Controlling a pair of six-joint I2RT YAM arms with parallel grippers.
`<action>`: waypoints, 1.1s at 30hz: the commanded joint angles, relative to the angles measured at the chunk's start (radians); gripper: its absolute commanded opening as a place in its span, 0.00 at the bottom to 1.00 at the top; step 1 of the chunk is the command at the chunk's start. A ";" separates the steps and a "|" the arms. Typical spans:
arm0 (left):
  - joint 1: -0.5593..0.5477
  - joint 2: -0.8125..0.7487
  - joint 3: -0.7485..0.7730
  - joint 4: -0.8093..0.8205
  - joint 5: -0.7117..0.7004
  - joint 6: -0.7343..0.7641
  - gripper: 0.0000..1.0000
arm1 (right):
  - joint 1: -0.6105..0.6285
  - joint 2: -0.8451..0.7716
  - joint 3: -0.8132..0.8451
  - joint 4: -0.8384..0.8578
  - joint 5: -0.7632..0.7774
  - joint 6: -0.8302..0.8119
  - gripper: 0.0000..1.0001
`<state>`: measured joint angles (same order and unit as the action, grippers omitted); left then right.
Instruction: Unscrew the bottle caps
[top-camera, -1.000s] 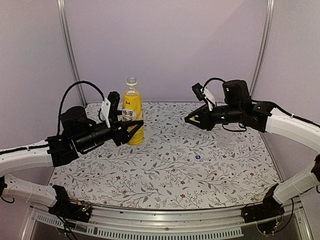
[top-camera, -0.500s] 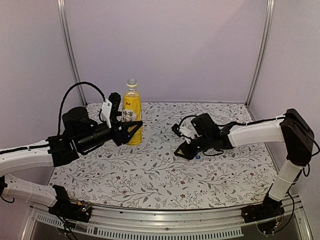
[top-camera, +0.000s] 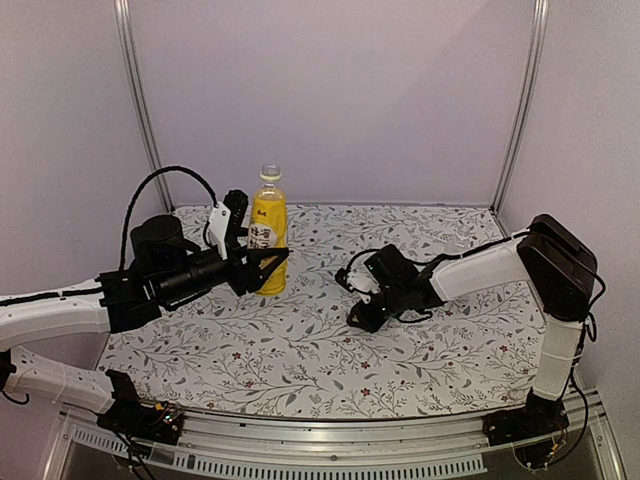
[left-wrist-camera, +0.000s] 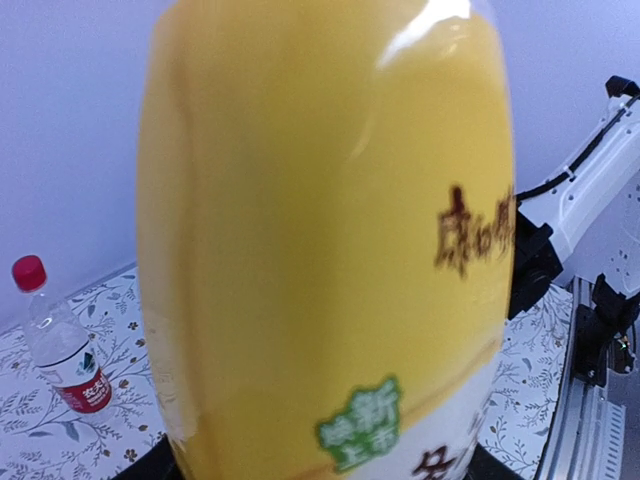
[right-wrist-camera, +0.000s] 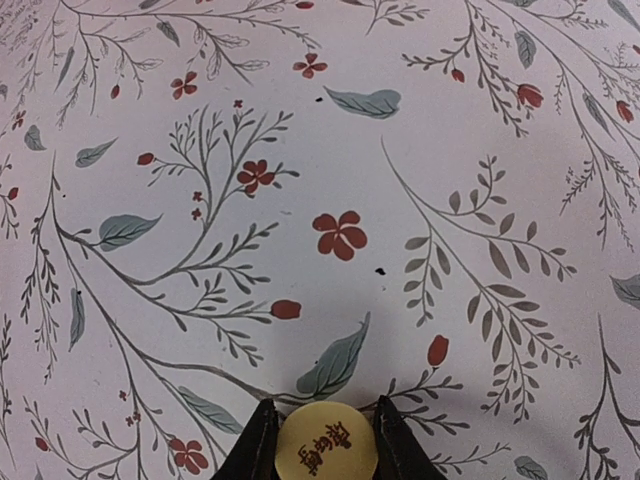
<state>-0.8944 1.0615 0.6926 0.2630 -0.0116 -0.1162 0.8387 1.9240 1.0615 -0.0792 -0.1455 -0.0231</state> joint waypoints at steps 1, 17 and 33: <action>0.010 0.006 0.001 0.013 0.004 0.010 0.60 | 0.024 0.033 0.025 -0.004 0.054 -0.018 0.23; 0.012 0.040 -0.005 0.027 -0.015 0.019 0.62 | 0.034 -0.136 0.010 -0.074 0.078 -0.012 0.70; -0.047 0.217 0.038 0.097 0.128 0.095 0.63 | 0.036 -0.555 0.269 -0.155 -0.167 0.080 0.96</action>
<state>-0.9100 1.2423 0.6937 0.3187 0.0948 -0.0628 0.8696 1.3346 1.2621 -0.1757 -0.2413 0.0101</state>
